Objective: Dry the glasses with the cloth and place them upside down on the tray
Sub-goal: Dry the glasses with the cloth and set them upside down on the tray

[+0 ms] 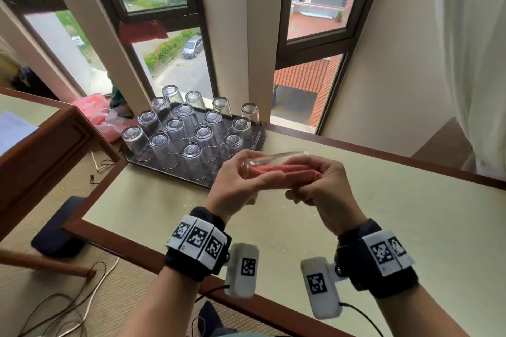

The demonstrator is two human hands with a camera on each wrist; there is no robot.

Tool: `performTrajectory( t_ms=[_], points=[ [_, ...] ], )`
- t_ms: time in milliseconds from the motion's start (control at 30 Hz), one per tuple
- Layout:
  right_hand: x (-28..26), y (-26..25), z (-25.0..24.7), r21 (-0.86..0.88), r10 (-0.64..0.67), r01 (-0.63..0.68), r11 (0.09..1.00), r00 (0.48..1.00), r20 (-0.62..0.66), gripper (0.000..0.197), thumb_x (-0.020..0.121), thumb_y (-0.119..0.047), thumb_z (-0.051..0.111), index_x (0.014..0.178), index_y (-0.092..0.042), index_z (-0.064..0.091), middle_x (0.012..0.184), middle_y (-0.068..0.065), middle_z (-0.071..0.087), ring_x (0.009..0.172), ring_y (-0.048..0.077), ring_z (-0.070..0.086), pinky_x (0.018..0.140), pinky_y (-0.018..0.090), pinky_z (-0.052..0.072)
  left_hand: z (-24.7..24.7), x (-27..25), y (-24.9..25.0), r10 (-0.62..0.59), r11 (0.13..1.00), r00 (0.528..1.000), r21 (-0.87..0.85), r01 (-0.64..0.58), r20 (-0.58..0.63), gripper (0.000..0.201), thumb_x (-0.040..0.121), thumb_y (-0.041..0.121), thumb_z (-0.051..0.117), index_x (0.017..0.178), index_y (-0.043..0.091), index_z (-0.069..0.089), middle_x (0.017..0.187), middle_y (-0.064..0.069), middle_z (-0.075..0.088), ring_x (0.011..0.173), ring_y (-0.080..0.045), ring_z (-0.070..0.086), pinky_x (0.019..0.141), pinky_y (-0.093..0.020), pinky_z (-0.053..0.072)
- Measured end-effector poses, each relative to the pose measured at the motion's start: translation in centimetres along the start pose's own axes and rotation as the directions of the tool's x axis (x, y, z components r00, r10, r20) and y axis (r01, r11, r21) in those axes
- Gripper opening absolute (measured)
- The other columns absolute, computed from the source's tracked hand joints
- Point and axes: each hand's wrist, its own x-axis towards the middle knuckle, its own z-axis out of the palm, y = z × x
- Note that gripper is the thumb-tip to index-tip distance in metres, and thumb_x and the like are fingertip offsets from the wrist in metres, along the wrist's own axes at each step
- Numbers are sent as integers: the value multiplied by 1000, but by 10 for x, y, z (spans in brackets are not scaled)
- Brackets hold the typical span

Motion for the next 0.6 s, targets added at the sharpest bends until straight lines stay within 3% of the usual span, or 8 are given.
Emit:
performTrajectory(
  t_ms=[100, 200, 267, 300, 367, 467, 533, 600],
  points=[
    [6, -3, -3, 53, 172, -176, 983, 982, 77, 51, 53, -1, 76, 103, 1, 72, 92, 23, 70, 69, 32, 55, 41, 22, 44, -10, -6, 1, 222, 960, 969, 147, -237, 110, 68, 60, 7, 93, 119, 18, 59, 103, -4, 73, 86, -12, 74, 75, -25, 60],
    [10, -5, -1, 71, 163, -168, 983, 984, 75, 48, 53, 3, 77, 101, 0, 74, 90, 22, 70, 63, 30, 53, 42, 24, 42, -20, 0, -4, 247, 945, 965, 199, -260, 88, 83, 55, 22, 96, 125, 32, 52, 112, -3, 70, 95, -14, 72, 82, -29, 60],
    [10, -7, 7, 76, 71, -75, 994, 996, 49, 38, 56, 18, 71, 89, 0, 74, 76, 14, 70, 56, 23, 57, 41, 22, 43, -23, 2, -2, 60, 997, 992, 35, -64, 112, 89, 52, 44, 91, 129, 27, 48, 108, -13, 72, 83, -25, 71, 64, -34, 61],
    [10, -7, 12, 62, 21, -23, 998, 999, 25, 39, 59, 28, 64, 83, -1, 73, 70, 9, 70, 55, 19, 61, 41, 22, 46, -24, 4, -2, -19, 999, 993, -25, 22, 119, 92, 50, 55, 89, 126, 21, 50, 98, -18, 72, 68, -26, 65, 49, -28, 54],
    [11, -5, 21, 11, -33, 33, 999, 999, 0, 49, 59, 39, 55, 78, -3, 71, 65, 3, 69, 56, 12, 65, 43, 20, 49, -27, 5, -3, -78, 993, 994, -82, 84, 71, 89, 48, 66, 85, 114, 13, 57, 79, -14, 69, 49, -19, 53, 36, -20, 40],
    [14, -4, 30, 0, 43, -43, 999, 999, 13, 40, 60, 29, 66, 85, -1, 72, 72, 19, 66, 51, 20, 59, 39, 20, 43, -35, 5, -3, 85, 996, 996, 15, -85, 5, 61, 59, 51, 84, 104, 14, 63, 76, 0, 72, 50, -12, 62, 43, -20, 48],
    [17, -3, 29, 75, 156, -158, 985, 987, 34, 44, 57, 11, 69, 100, 2, 73, 93, 33, 66, 66, 32, 57, 42, 23, 41, -42, 7, 0, 259, 949, 965, 170, -264, 52, 61, 60, 38, 94, 110, 19, 64, 92, -1, 75, 74, -9, 74, 63, -22, 59],
    [17, 0, 24, 212, 240, -248, 945, 969, 64, 57, 59, 3, 62, 115, 4, 68, 116, 28, 68, 88, 37, 66, 45, 20, 39, -49, 14, 2, 408, 847, 904, 317, -427, 126, 65, 60, 32, 95, 116, 18, 66, 102, 1, 74, 88, -5, 73, 78, -23, 60]
  ],
)
